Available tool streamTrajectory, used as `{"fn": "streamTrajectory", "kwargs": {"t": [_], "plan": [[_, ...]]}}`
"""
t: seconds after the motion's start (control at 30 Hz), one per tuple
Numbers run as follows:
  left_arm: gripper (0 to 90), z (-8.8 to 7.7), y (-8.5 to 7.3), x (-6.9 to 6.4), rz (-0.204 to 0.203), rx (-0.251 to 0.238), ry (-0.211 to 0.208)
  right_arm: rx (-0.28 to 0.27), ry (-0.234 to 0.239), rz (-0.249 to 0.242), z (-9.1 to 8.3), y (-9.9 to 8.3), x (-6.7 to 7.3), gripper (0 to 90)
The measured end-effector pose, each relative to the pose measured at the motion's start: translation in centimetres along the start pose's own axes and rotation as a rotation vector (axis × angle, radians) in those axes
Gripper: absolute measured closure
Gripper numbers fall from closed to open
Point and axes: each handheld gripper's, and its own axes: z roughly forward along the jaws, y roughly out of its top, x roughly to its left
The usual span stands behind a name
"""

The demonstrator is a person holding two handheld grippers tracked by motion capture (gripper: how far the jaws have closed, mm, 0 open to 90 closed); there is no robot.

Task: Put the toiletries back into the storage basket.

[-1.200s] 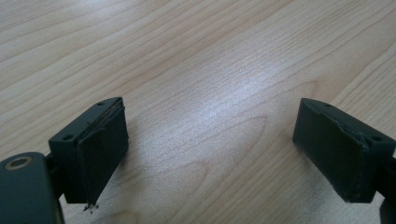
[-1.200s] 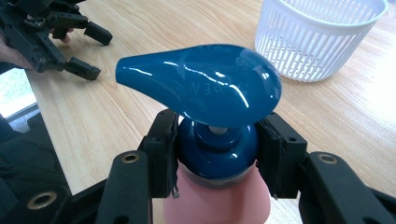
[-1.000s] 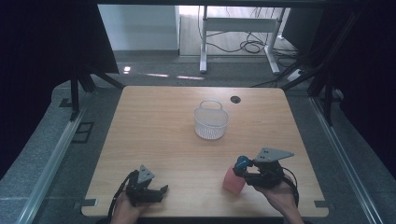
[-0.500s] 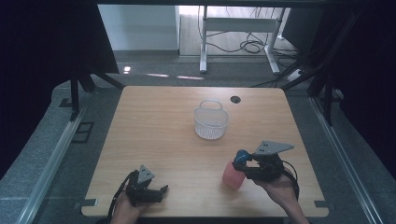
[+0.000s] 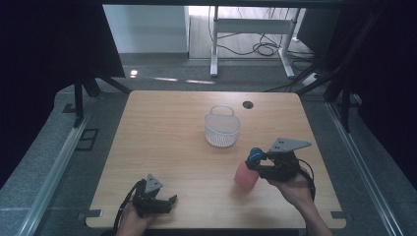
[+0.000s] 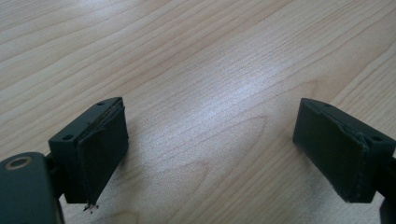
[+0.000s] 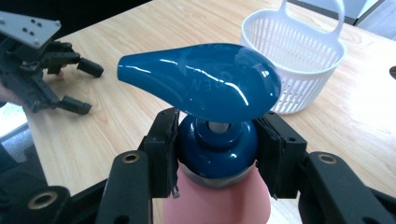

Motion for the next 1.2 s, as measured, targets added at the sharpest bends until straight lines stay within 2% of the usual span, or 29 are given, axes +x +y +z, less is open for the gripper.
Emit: {"fn": "streamTrajectory", "kwargs": {"t": [0.8,1.2], "plan": [[10.0,0.0,0.0,0.0,0.002,-0.001,0.001,-0.021,-0.031,0.023,0.5,3.8,-2.4,52.8],[10.1,0.0,0.0,0.0,0.005,0.001,0.001,-0.020,-0.039,0.022,1.2,5.6,-3.1,52.8]]}}
